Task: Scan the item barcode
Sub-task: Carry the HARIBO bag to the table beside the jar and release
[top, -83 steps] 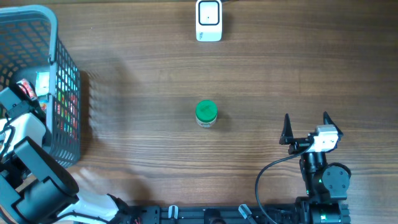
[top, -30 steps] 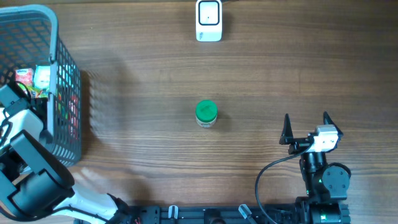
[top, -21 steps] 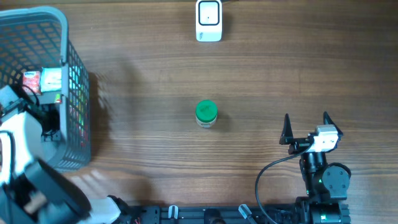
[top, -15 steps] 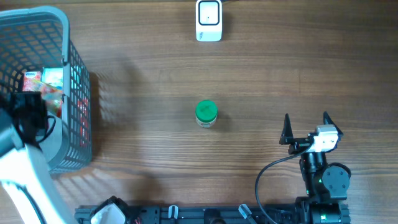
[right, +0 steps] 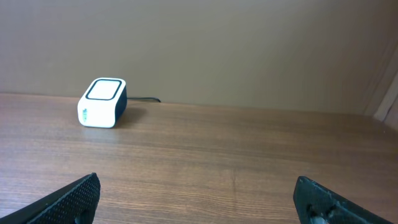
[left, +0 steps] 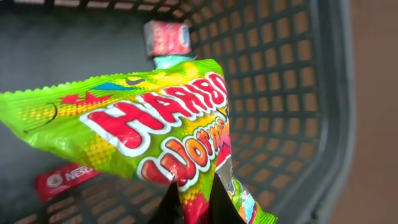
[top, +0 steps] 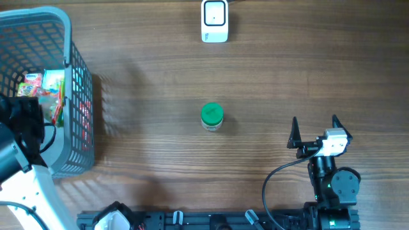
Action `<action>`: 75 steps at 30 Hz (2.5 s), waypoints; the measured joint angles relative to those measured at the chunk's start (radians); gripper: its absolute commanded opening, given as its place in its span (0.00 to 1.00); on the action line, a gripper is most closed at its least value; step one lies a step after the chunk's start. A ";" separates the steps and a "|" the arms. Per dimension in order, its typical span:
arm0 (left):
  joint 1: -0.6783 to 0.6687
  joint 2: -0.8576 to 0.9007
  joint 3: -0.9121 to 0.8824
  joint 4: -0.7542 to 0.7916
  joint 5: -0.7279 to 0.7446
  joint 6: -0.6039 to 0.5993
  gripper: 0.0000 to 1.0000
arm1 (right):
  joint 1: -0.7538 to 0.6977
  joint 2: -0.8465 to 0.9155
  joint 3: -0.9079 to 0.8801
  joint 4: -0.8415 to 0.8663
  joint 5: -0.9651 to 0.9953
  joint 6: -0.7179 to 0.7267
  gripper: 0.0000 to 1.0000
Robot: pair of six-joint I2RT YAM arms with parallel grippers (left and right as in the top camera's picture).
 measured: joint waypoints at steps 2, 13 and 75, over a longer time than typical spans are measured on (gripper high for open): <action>0.000 -0.020 0.047 -0.006 -0.002 0.000 0.04 | 0.000 0.000 0.000 0.000 0.000 0.000 1.00; -0.031 -0.146 0.258 -0.058 0.257 0.003 0.04 | 0.000 0.000 0.000 0.000 0.000 0.000 1.00; -1.412 0.509 0.262 0.246 0.049 0.138 1.00 | 0.000 0.000 0.000 0.000 0.000 0.000 1.00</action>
